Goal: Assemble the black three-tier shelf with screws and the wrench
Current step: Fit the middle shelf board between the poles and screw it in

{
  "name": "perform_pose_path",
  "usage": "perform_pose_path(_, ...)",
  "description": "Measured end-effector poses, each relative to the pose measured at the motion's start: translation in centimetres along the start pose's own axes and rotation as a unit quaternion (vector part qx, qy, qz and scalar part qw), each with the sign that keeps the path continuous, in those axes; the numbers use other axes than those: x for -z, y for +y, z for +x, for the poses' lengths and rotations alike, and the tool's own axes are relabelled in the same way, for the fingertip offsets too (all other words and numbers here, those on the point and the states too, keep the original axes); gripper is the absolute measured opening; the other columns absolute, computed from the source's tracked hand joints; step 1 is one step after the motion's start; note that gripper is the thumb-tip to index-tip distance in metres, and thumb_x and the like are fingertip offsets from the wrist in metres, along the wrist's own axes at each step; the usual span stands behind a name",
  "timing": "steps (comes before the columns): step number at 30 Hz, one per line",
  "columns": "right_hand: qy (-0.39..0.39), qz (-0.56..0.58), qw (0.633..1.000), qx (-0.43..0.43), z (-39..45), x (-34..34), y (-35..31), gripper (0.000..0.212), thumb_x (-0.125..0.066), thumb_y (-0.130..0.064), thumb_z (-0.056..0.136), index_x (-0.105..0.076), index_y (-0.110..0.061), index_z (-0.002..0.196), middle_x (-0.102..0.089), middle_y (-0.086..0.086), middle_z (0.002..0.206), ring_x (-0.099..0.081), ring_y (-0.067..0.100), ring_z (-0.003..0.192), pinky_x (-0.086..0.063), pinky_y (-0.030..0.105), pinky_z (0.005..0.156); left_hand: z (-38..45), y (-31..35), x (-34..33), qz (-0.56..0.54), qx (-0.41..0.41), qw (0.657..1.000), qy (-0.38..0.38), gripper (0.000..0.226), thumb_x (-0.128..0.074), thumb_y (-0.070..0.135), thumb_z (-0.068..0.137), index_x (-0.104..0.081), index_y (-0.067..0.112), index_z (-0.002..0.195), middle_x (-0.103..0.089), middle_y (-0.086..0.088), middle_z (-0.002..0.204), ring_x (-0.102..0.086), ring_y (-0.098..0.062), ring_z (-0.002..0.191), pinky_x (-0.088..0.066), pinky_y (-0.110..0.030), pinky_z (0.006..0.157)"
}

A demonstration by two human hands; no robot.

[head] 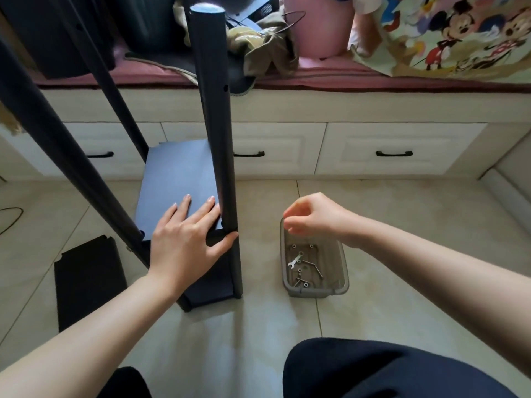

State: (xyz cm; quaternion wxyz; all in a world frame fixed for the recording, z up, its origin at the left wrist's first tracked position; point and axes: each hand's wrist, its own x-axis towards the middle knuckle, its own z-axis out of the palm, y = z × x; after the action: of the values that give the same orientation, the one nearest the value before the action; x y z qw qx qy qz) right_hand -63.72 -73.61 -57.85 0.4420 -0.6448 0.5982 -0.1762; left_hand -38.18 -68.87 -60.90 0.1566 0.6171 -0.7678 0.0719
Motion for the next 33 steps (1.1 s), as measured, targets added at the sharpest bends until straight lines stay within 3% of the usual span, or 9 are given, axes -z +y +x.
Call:
perform_pose_path(4,-0.016,-0.018,0.998,-0.063,1.8,-1.3,5.9,0.013,-0.067,-0.011,0.088,-0.074,-0.004,0.097,-0.075,0.017,0.090,-0.073,0.030,0.092,-0.059,0.042,0.087,-0.2,-0.1,-0.1,0.008,0.000,1.000,0.004,0.068,-0.039,0.064,0.090,-0.069,0.017,0.129,-0.063,-0.005,0.137,-0.050,-0.041,0.135,-0.041,-0.052,0.110)
perform_pose_path(8,-0.021,-0.088,0.988,-0.125,3.9,-3.3,11.3,0.014,-0.065,-0.011,0.087,-0.074,-0.007,0.098,-0.076,0.011,0.088,-0.071,0.020,0.074,-0.058,0.024,0.070,-0.4,0.1,-0.1,0.003,0.005,1.000,-0.001,0.066,-0.041,0.063,0.091,-0.068,0.017,0.130,-0.061,-0.004,0.139,-0.047,-0.038,0.138,-0.035,-0.050,0.113)
perform_pose_path(10,-0.031,-0.100,0.983,-0.150,5.1,-4.5,13.6,0.014,-0.065,-0.007,0.087,-0.073,-0.006,0.099,-0.074,0.011,0.089,-0.067,0.018,0.072,-0.055,0.025,0.069,-0.5,0.2,-0.1,-0.004,0.007,1.000,0.003,0.064,-0.043,0.062,0.091,-0.069,0.018,0.129,-0.060,-0.003,0.140,-0.045,-0.038,0.139,-0.035,-0.051,0.114)
perform_pose_path(15,-0.050,-0.172,0.968,-0.173,8.2,-6.8,17.4,0.004,-0.060,-0.007,0.087,-0.064,-0.008,0.087,-0.062,0.009,0.085,-0.060,0.025,0.081,-0.040,0.024,0.066,-0.5,0.2,-0.6,-0.007,-0.005,1.000,0.024,0.056,-0.050,0.055,0.092,-0.071,0.015,0.125,-0.060,-0.004,0.138,-0.046,-0.038,0.139,-0.038,-0.055,0.112)
perform_pose_path(18,-0.050,-0.190,0.962,-0.191,9.7,-7.8,19.5,0.006,-0.059,-0.010,0.093,-0.062,-0.006,0.095,-0.063,0.015,0.100,-0.063,0.030,0.094,-0.040,0.026,0.070,-0.4,0.3,-1.0,0.005,-0.010,0.999,0.041,0.051,-0.055,0.052,0.093,-0.073,0.014,0.122,-0.062,-0.006,0.136,-0.048,-0.038,0.137,-0.040,-0.055,0.110)
perform_pose_path(21,-0.070,-0.209,0.958,-0.181,10.7,-8.8,20.9,0.014,-0.056,-0.011,0.094,-0.056,-0.009,0.081,-0.064,0.016,0.105,-0.063,0.034,0.106,-0.039,0.026,0.072,-0.3,0.2,-1.4,0.018,-0.015,0.998,0.061,0.047,-0.059,0.050,0.093,-0.075,0.012,0.117,-0.066,-0.006,0.132,-0.051,-0.037,0.135,-0.043,-0.054,0.107)
perform_pose_path(23,-0.089,-0.226,0.956,-0.164,11.1,-9.3,21.5,0.012,-0.052,-0.006,0.095,-0.063,-0.010,0.100,-0.063,0.015,0.112,-0.061,0.033,0.110,-0.044,0.026,0.077,-0.3,0.1,-1.6,0.022,-0.020,0.997,0.069,0.046,-0.059,0.049,0.094,-0.075,0.012,0.116,-0.067,-0.006,0.130,-0.053,-0.037,0.134,-0.045,-0.055,0.105)
perform_pose_path(26,-0.108,-0.252,0.950,-0.148,11.6,-9.8,22.4,0.046,-0.044,0.001,0.095,-0.051,-0.015,0.137,-0.056,0.020,0.130,-0.058,0.036,0.117,-0.049,0.033,0.094,-0.4,0.0,-1.7,0.024,-0.020,0.997,0.076,0.045,-0.061,0.048,0.094,-0.075,0.013,0.117,-0.067,-0.005,0.130,-0.054,-0.036,0.133,-0.046,-0.055,0.103)
perform_pose_path(33,-0.115,-0.277,0.947,-0.111,12.2,-10.4,23.1,0.039,-0.039,0.001,0.097,-0.050,-0.012,0.132,-0.057,0.018,0.126,-0.057,0.034,0.112,-0.044,0.031,0.085,-0.4,0.0,-1.7,0.014,-0.019,0.997,0.077,0.049,-0.059,0.051,0.095,-0.071,0.014,0.125,-0.066,-0.005,0.132,-0.054,-0.035,0.133,-0.046,-0.054,0.105)
